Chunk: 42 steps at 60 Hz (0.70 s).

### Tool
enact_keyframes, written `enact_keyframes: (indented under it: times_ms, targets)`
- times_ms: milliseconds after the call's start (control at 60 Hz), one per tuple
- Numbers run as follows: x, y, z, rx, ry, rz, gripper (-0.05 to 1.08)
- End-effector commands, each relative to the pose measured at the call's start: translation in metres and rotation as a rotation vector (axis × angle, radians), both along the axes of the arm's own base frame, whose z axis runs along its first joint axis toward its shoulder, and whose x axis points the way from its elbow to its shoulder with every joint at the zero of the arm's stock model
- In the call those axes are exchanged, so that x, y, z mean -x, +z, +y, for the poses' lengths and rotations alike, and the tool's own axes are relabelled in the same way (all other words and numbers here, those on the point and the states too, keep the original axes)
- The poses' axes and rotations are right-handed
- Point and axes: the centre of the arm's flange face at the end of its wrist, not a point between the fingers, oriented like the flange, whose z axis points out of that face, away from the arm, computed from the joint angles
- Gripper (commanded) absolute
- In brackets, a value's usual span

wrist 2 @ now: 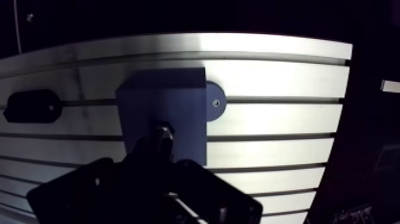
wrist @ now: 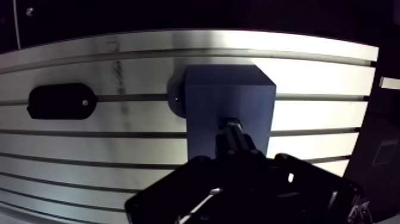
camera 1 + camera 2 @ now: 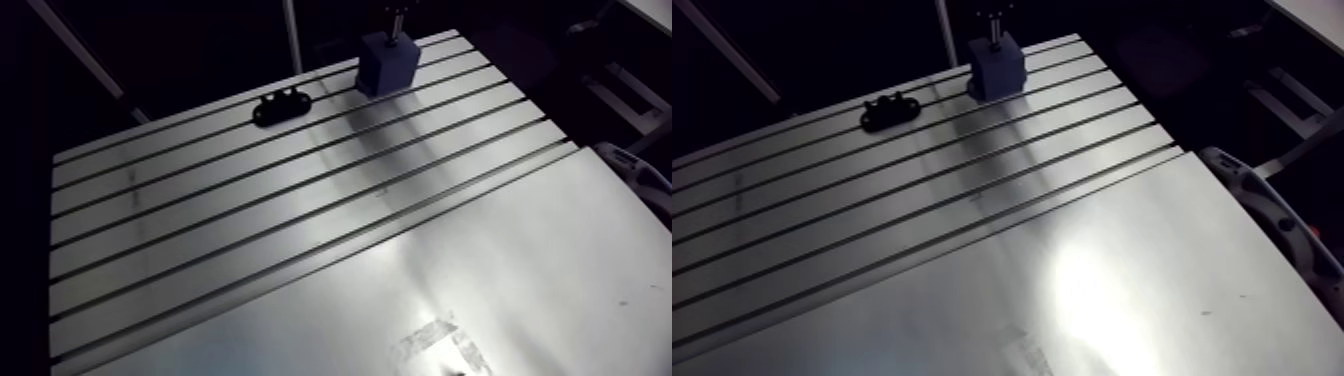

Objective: Pick up the M10 bolt and insert it into the hex recess until seated.

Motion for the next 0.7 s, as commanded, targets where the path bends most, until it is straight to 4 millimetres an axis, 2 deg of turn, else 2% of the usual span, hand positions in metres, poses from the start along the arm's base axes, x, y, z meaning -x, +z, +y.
enact_keyframes:
  times_ms: [17, 700]
  targets:
    - [-0.0003, 0.0, 0.0004, -0.001, 0.001, 0.001, 1.08]
    - [0.0002, 0.0007, 0.0018, -0.004, 0.004, 0.008, 1.08]
